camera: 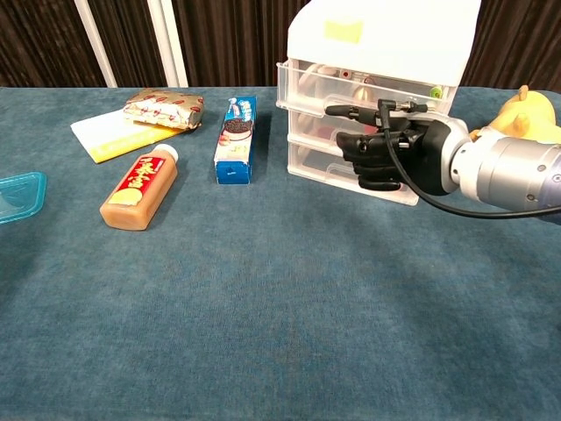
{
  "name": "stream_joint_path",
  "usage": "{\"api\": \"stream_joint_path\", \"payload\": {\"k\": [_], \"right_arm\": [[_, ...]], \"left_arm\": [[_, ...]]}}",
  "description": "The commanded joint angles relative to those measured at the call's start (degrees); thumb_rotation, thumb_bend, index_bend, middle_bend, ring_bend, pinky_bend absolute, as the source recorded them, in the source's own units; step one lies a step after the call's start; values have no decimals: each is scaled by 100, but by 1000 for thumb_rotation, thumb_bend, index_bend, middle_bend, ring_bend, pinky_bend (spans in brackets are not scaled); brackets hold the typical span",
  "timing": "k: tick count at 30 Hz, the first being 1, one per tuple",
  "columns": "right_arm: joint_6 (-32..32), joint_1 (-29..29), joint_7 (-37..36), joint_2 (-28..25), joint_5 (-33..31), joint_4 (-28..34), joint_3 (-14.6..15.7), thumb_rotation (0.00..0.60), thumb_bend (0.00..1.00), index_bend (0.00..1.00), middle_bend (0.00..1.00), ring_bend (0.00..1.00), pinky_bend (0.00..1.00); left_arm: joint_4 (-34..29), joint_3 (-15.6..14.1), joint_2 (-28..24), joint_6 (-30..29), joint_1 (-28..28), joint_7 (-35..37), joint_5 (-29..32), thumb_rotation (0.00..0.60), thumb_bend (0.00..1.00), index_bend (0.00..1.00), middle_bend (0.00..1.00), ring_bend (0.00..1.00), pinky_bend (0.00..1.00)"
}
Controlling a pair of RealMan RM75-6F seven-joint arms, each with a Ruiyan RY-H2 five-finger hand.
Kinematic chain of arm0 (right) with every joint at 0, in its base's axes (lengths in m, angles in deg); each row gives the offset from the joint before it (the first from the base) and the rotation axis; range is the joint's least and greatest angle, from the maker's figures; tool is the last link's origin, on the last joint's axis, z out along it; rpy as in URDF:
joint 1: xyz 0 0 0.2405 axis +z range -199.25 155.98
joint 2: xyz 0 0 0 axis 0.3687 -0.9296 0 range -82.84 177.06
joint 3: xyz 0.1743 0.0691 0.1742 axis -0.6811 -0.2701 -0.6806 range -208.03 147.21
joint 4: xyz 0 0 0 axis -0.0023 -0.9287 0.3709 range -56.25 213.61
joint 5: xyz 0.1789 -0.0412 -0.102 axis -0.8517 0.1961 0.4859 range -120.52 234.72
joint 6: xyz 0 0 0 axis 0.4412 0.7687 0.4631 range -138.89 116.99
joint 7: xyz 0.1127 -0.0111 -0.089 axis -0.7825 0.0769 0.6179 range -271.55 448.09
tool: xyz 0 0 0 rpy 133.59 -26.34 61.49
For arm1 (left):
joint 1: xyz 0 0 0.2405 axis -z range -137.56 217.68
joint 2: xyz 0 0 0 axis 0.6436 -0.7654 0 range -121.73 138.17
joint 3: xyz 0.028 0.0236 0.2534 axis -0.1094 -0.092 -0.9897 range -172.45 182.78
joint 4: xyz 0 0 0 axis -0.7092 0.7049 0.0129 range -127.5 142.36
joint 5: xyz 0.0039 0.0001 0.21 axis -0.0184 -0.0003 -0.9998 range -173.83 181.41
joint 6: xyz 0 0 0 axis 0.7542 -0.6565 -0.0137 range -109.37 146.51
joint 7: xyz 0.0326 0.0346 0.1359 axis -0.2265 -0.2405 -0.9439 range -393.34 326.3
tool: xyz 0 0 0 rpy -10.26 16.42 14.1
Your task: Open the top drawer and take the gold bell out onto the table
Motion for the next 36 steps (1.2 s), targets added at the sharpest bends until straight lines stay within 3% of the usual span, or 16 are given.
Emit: {"api": "stream_joint_path", "payload": {"k": [1, 13, 36], "right_arm": [[44, -6, -31, -29, 53, 46, 53, 600, 633, 79, 966, 1000, 964], [86, 30, -170, -143, 160, 139, 224, 600, 633, 80, 965, 1000, 965], [92, 10, 62, -410, -216, 317, 430, 600, 595, 76, 965, 1000, 965]], "left_arm": [[-3, 2, -1, 3, 1, 2, 5, 600, 189, 97, 0, 0, 0], [-13, 2, -4, 9, 1, -12, 17, 600, 189, 98, 0, 0, 0], [-20, -14, -1, -5, 3, -17, -32, 600, 189, 98, 0, 0, 0]]}}
